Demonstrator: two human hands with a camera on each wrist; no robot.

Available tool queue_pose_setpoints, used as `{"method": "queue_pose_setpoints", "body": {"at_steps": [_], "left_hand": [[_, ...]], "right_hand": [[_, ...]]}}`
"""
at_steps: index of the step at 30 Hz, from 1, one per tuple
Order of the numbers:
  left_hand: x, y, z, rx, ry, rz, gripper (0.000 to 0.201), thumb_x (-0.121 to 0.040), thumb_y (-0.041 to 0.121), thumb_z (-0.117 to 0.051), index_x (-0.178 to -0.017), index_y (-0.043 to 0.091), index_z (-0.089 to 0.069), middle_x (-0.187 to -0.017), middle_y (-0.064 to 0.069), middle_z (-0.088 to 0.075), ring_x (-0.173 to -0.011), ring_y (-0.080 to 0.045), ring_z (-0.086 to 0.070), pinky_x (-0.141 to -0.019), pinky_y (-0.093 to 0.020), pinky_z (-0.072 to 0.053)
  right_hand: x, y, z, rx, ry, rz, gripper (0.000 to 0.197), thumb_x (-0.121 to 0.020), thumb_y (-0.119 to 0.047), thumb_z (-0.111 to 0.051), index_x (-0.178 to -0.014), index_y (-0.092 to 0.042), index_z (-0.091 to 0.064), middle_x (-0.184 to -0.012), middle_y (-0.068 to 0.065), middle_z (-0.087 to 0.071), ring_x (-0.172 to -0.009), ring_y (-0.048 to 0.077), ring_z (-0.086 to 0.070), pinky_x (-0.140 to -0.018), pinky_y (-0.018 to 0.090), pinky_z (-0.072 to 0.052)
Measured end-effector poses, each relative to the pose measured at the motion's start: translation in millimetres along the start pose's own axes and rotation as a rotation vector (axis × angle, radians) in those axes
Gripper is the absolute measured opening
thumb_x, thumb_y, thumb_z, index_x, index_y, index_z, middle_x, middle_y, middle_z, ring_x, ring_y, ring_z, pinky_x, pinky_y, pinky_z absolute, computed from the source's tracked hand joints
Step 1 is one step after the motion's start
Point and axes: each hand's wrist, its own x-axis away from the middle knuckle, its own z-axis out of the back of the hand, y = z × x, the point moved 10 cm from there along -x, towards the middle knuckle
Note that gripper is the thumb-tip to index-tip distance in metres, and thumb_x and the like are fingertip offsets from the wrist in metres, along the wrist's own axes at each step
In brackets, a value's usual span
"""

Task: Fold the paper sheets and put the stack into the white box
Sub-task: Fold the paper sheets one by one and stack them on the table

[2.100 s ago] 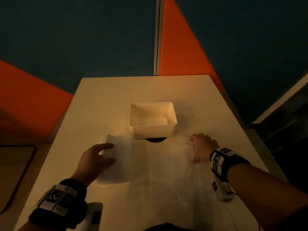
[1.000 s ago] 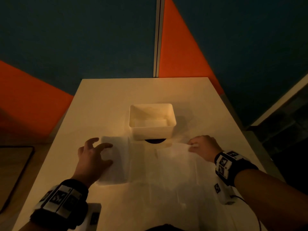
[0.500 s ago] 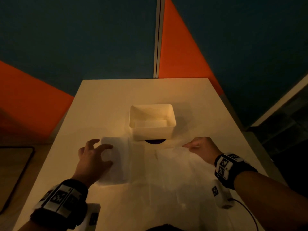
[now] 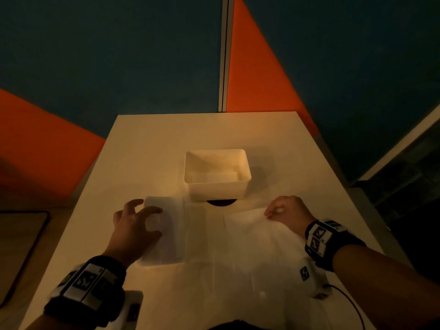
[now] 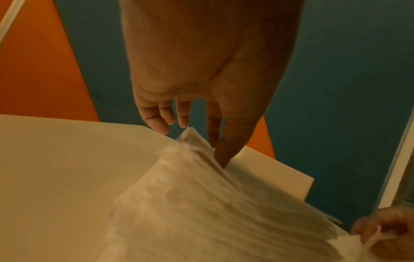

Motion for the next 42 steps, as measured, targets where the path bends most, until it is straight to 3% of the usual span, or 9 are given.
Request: {"method": "queue_pose_setpoints", "body": {"at_steps": [5, 11, 15, 19, 22, 28, 34, 39, 42], "left_hand": [[0.0, 9.5, 8.1, -0.007, 0.074, -0.044, 0.045, -0.078, 0.035, -0.071, -0.121, 0.036, -0.058, -0.145, -0.006, -0.032, -0.128, -0.035, -0.027, -0.105, -0.046, -0.028], [1.5, 50.8, 14.1, 0.177, 0.070, -0.215, 0.035, -0.078, 0.043, -0.068, -0.111, 0.043, -0.057, -0.131, 0.009, -0.045, -0.122, -0.019, -0.036, -0.100, -0.038, -0.033], [9.8, 87.4, -4.4, 0.690, -0.247, -0.175, 0.039, -0.071, 0.046, -0.075, -0.106, 0.042, -0.060, -0.114, 0.022, -0.056, -0.106, -0.001, -0.051, -0.084, -0.019, -0.044], [24.7, 127.2, -28.4, 0.940, -0.568, -0.168, 0.061, -0.056, 0.063, -0.062, -0.111, 0.037, -0.060, -0.115, 0.013, -0.066, -0.110, -0.009, -0.058, -0.099, -0.032, -0.044], [32.2, 150.3, -29.4, 1.220, -0.666, -0.117, 0.053, -0.066, 0.054, -0.060, -0.111, 0.027, -0.059, -0.108, 0.005, -0.071, -0.104, -0.016, -0.065, -0.090, -0.031, -0.052], [11.8, 162.5, -3.5, 1.464, -0.394, -0.107, 0.027, -0.078, 0.026, -0.068, -0.098, 0.009, -0.071, -0.090, -0.011, -0.071, -0.078, -0.026, -0.063, -0.069, -0.032, -0.053], [7.5, 159.2, 17.7, 1.404, -0.233, -0.206, 0.027, -0.081, 0.018, -0.062, -0.099, -0.001, -0.068, -0.090, -0.014, -0.069, -0.080, -0.026, -0.061, -0.069, -0.033, -0.053], [3.1, 155.8, 20.6, 1.339, -0.266, -0.238, 0.022, -0.079, 0.021, -0.071, -0.095, 0.007, -0.073, -0.094, -0.014, -0.068, -0.087, -0.028, -0.056, -0.078, -0.043, -0.045], [5.1, 165.6, 24.1, 1.265, -0.413, -0.308, 0.024, -0.086, 0.002, -0.056, -0.092, 0.015, -0.076, -0.097, -0.004, -0.071, -0.088, -0.018, -0.063, -0.078, -0.027, -0.051]], "right_hand": [[-1.0, -21.1, 4.0, 0.384, -0.065, 0.015, 0.014, -0.074, -0.031, -0.078, -0.083, -0.023, -0.071, -0.106, -0.015, -0.051, -0.103, 0.007, -0.047, -0.094, 0.035, -0.039], [7.5, -82.2, 27.8, -0.062, -0.108, 0.001, 0.011, -0.086, -0.010, -0.063, -0.084, 0.000, -0.059, -0.083, 0.021, -0.066, -0.075, 0.029, -0.062, -0.075, 0.040, -0.053], [16.6, -111.8, 51.6, -0.313, 0.020, 0.007, 0.012, -0.089, -0.007, -0.059, -0.094, 0.003, -0.057, -0.088, 0.023, -0.067, -0.074, 0.016, -0.062, -0.060, 0.013, -0.046], [25.9, -122.9, 63.2, -0.644, 0.144, -0.034, 0.008, -0.091, -0.007, -0.055, -0.097, -0.007, -0.061, -0.085, 0.007, -0.070, -0.070, 0.010, -0.066, -0.063, 0.021, -0.054], [31.6, -124.1, 64.1, -0.753, 0.227, -0.066, 0.010, -0.093, -0.012, -0.054, -0.100, -0.013, -0.062, -0.088, 0.001, -0.072, -0.077, 0.013, -0.068, -0.068, 0.029, -0.057], [38.2, -121.3, 56.2, -0.843, 0.300, -0.084, 0.013, -0.093, -0.011, -0.053, -0.102, -0.015, -0.062, -0.097, 0.008, -0.071, -0.087, 0.022, -0.068, -0.078, 0.040, -0.058], [41.3, -118.4, 34.9, -0.896, 0.035, -0.066, 0.029, -0.079, 0.001, -0.062, -0.104, -0.014, -0.065, -0.098, 0.005, -0.073, -0.090, 0.018, -0.070, -0.075, 0.030, -0.058], [38.4, -113.2, 40.0, -0.888, 0.023, -0.089, 0.025, -0.084, 0.007, -0.055, -0.099, -0.008, -0.067, -0.094, 0.006, -0.073, -0.086, 0.018, -0.068, -0.076, 0.032, -0.056], [35.5, -119.8, 57.4, -0.819, 0.035, -0.057, 0.024, -0.086, 0.007, -0.051, -0.080, -0.010, -0.068, -0.077, -0.005, -0.069, -0.071, 0.009, -0.063, -0.064, 0.027, -0.051]]}}
